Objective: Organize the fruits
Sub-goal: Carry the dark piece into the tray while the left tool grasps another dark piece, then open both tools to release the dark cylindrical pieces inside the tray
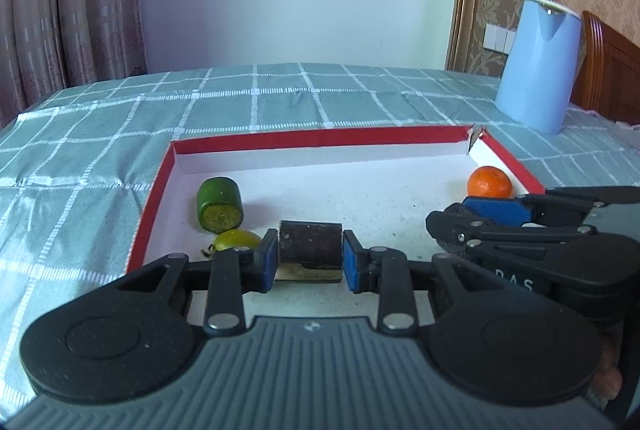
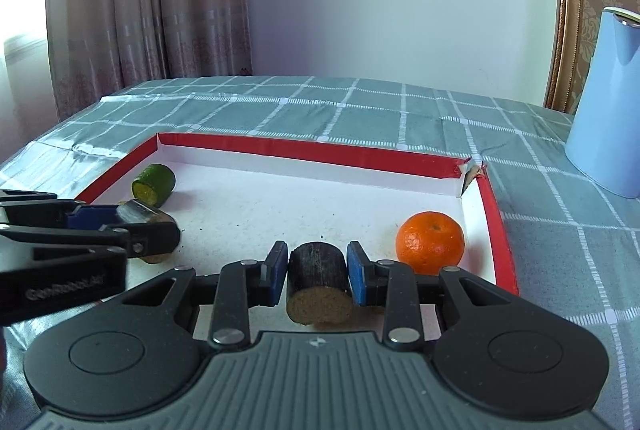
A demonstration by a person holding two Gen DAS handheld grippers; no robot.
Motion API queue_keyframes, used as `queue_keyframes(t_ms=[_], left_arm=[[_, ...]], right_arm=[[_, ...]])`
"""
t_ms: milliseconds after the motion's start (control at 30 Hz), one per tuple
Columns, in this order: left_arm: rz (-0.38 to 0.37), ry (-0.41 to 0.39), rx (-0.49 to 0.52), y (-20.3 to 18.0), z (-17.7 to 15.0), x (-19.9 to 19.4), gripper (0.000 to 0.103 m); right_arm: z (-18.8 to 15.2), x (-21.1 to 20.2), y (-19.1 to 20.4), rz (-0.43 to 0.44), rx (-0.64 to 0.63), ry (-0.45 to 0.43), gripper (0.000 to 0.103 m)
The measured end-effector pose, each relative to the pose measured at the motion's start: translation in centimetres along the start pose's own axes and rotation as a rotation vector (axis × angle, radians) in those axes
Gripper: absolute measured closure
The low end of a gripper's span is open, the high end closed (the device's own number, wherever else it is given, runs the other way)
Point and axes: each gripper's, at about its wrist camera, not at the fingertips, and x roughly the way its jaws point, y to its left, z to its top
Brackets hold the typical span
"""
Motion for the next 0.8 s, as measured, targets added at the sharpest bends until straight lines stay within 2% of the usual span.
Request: queue_keyframes(t_ms=[100, 800], left_arm=[[0.027, 0.027, 0.018, -0.4, -0.1, 1.0, 0.073], [0.056, 0.009, 0.022, -0.5, 0.1, 1.3, 0.073]], right_arm=[[0.0, 0.1, 0.0, 0.001, 0.003, 0.001, 0.072], [0.3, 0.2, -0.2, -0.012, 0.015, -0.012, 0.072]])
